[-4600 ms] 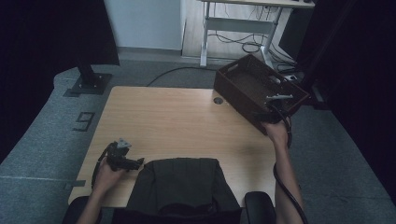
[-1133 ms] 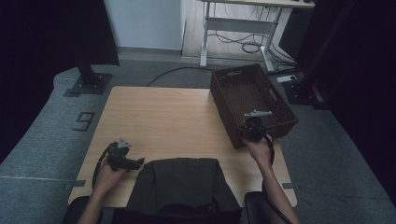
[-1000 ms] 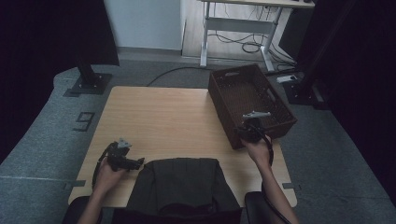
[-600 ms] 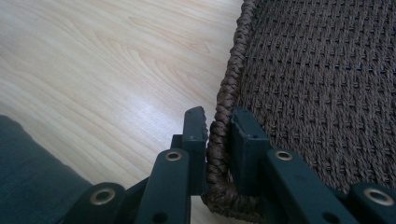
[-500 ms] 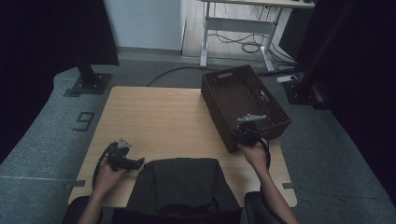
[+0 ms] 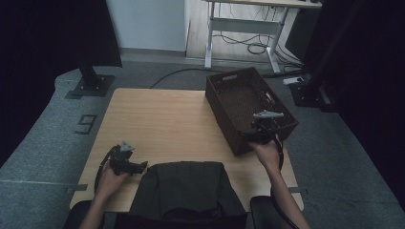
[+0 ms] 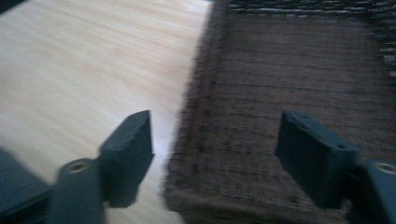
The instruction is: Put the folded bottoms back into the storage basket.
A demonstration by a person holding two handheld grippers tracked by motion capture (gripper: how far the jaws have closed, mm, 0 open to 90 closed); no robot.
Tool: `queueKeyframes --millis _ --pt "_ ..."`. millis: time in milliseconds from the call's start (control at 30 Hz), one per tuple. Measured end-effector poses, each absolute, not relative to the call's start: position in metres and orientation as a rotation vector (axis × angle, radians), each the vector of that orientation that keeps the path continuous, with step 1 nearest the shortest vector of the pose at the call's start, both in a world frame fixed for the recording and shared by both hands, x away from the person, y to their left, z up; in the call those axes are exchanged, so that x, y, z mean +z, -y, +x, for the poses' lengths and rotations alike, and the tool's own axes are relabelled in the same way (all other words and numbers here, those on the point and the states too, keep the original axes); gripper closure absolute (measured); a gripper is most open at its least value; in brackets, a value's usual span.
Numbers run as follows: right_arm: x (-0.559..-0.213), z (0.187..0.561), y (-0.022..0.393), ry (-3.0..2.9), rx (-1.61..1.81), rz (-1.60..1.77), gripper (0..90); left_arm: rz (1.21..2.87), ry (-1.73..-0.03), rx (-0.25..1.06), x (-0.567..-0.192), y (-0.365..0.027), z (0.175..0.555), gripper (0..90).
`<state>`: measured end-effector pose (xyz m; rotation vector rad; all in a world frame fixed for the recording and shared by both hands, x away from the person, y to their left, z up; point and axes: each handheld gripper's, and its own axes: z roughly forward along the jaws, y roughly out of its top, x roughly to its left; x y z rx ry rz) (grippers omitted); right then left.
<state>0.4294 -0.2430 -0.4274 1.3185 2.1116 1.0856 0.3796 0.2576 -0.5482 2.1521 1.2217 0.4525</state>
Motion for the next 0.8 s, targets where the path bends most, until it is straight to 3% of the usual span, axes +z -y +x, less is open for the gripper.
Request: queueKeyframes --millis 167,800 --pt "-0.435 0.431 0.248 -2.048 0.959 1.374 13.8 2.153 -1.221 0.452 -0.548 -0.258 0.380 0.0" --pt "-0.442 0.415 0.258 -1.963 0.889 1.393 13.6 2.152 -1.221 0.452 -0.548 -0.258 0.380 0.0"
